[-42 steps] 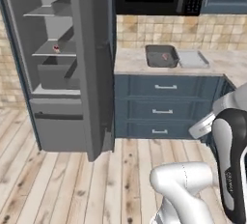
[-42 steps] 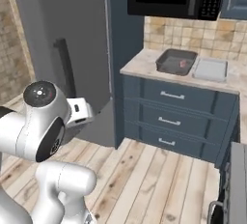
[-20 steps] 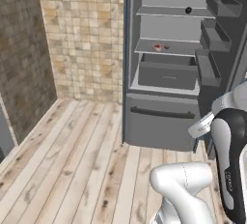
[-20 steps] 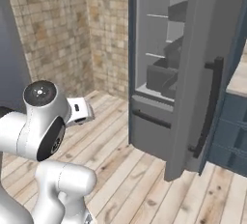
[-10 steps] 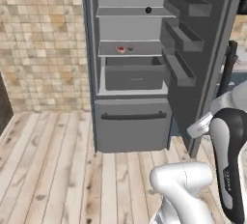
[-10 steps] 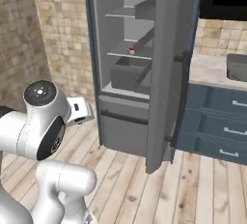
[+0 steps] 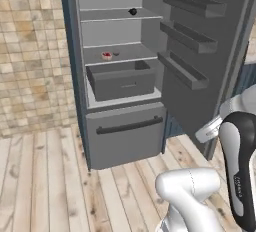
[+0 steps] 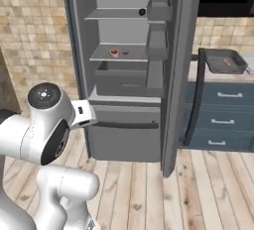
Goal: Place one eggplant and one steak in each tupperware on the nearby counter, to pack two identical lunches.
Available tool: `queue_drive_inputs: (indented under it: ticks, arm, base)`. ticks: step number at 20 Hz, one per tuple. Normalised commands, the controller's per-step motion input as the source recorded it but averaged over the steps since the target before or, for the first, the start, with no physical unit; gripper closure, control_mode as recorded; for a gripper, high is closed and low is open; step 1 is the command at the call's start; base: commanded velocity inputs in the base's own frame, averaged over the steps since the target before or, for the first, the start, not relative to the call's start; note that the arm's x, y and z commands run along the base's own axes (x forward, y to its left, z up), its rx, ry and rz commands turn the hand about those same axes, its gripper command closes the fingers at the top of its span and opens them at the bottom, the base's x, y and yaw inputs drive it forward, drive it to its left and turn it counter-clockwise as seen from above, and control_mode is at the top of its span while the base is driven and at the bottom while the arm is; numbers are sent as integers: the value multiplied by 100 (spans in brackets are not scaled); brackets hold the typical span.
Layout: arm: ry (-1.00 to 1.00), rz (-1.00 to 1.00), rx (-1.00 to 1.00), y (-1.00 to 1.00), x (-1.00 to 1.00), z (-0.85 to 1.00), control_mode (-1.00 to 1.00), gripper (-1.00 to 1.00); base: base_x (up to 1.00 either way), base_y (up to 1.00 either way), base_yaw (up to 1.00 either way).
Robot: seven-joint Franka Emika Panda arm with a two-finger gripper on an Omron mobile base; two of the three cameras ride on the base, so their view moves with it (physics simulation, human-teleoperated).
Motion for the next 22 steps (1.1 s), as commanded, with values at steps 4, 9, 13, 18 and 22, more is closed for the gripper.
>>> queue_drive_inputs:
  ticks: [4,9,13,18,22]
  arm:
    - [0,0,0,0,0,0,100,-100]
    - [0,0,0,0,0,0,100,-100]
    - [0,0,0,0,0,0,100,-100]
    - [0,0,0,0,0,0,100,-100]
    - [0,0,0,0,0,0,100,-100]
  base:
    - [22,89,-28]
    - [32,12,-17]
    - [60,0,-7]
    - [90,7,-5]
    - [94,0,-1]
